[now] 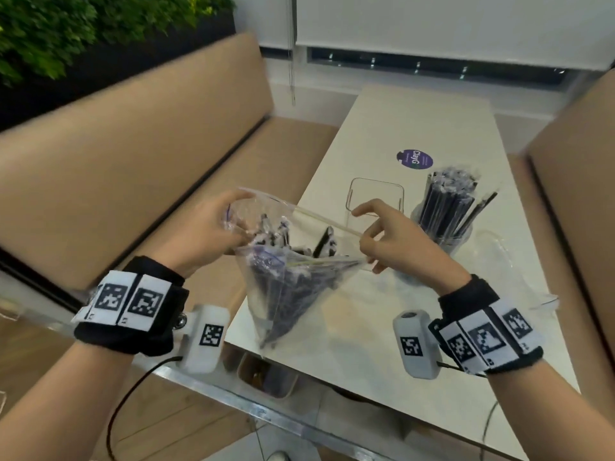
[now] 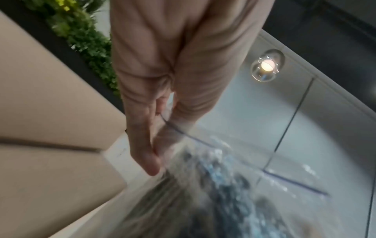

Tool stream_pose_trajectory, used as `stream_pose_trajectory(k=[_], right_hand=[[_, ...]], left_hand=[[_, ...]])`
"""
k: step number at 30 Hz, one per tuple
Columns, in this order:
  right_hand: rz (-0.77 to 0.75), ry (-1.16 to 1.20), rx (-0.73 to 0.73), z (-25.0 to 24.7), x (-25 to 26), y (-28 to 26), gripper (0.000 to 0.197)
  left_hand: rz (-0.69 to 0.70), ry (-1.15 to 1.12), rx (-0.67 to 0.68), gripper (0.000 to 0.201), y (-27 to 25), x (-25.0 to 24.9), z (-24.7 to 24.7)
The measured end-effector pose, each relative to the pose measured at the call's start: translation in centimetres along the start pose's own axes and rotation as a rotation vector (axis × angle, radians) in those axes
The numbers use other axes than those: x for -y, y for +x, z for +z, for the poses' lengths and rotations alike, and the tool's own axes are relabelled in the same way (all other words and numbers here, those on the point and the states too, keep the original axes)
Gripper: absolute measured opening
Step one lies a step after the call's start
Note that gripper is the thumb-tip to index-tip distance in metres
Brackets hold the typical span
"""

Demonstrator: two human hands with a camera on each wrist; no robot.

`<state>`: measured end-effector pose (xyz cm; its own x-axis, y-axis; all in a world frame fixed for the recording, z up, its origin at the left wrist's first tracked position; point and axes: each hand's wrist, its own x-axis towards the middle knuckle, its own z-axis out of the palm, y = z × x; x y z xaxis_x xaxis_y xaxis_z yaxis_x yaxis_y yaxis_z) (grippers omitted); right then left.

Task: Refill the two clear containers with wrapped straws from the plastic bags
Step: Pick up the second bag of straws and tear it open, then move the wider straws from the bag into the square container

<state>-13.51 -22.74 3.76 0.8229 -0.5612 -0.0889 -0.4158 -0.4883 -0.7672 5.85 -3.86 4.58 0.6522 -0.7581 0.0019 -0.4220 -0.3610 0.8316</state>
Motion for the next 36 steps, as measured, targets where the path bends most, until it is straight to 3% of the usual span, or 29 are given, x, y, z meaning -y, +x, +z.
stream_pose_trajectory(k=[3, 6, 8, 10, 13, 16, 19, 22, 25, 29, 32, 34, 36], right_hand=[[-0.259, -0.329, -0.162, 0.9, 0.0, -0.6, 0.065], [-0.465, -0.274, -0.173, 2.0, 1.1, -1.4, 0.060], [-0.409, -0.198, -0.062, 2.7, 1.8, -1.5, 0.045], [-0.221, -0.162, 0.091, 3.2, 1.7, -1.3, 0.042], [-0.033, -0.190, 0.166, 3.4, 1.1, -1.3, 0.056], [-0.005, -0.217, 0.161, 2.4, 0.7, -1.7, 0.072], [0.110, 0.120, 0.234, 2.1, 1.0, -2.5, 0.080], [0.151, 0.535, 0.221, 3.7, 1.7, -2.3, 0.058], [-0.015, 0.378, 0.012, 5.6, 2.6, -1.8, 0.033], [-0.279, 0.181, -0.084, 6.2, 3.2, -1.5, 0.034], [-0.324, 0.197, -0.110, 5.2, 2.6, -1.5, 0.035], [-0.320, 0.222, -0.059, 4.5, 2.2, -1.5, 0.042], [-0.296, 0.291, -0.005, 3.9, 2.0, -1.4, 0.050]], left_hand=[[-0.054, -0.049, 0.072, 0.071, 0.1, 0.5, 0.9], [-0.150, -0.132, 0.115, 0.083, 0.2, 1.3, 2.3], [-0.195, -0.262, 0.114, 0.085, 0.3, 1.7, 3.2], [-0.222, -0.416, 0.094, 0.081, 0.1, 2.1, 4.0], [-0.213, -0.644, 0.118, 0.077, -0.1, 2.7, 4.3], [-0.180, -0.895, 0.110, 0.074, -0.3, 2.3, 4.1], [-0.090, -1.009, 0.093, 0.079, -0.8, 1.0, 4.3], [-0.124, -1.079, 0.168, 0.087, -0.8, 0.8, 5.2], [-0.122, -0.867, 0.140, 0.092, -0.6, 1.7, 5.3], [-0.063, -0.482, 0.086, 0.101, -0.2, 4.1, 3.0], [-0.009, -0.154, -0.025, 0.095, -0.3, 5.1, 1.1], [0.091, -0.135, 0.044, 0.098, -0.7, 5.3, 0.4], [0.167, -0.277, 0.178, 0.102, -0.9, 5.8, 0.0]])
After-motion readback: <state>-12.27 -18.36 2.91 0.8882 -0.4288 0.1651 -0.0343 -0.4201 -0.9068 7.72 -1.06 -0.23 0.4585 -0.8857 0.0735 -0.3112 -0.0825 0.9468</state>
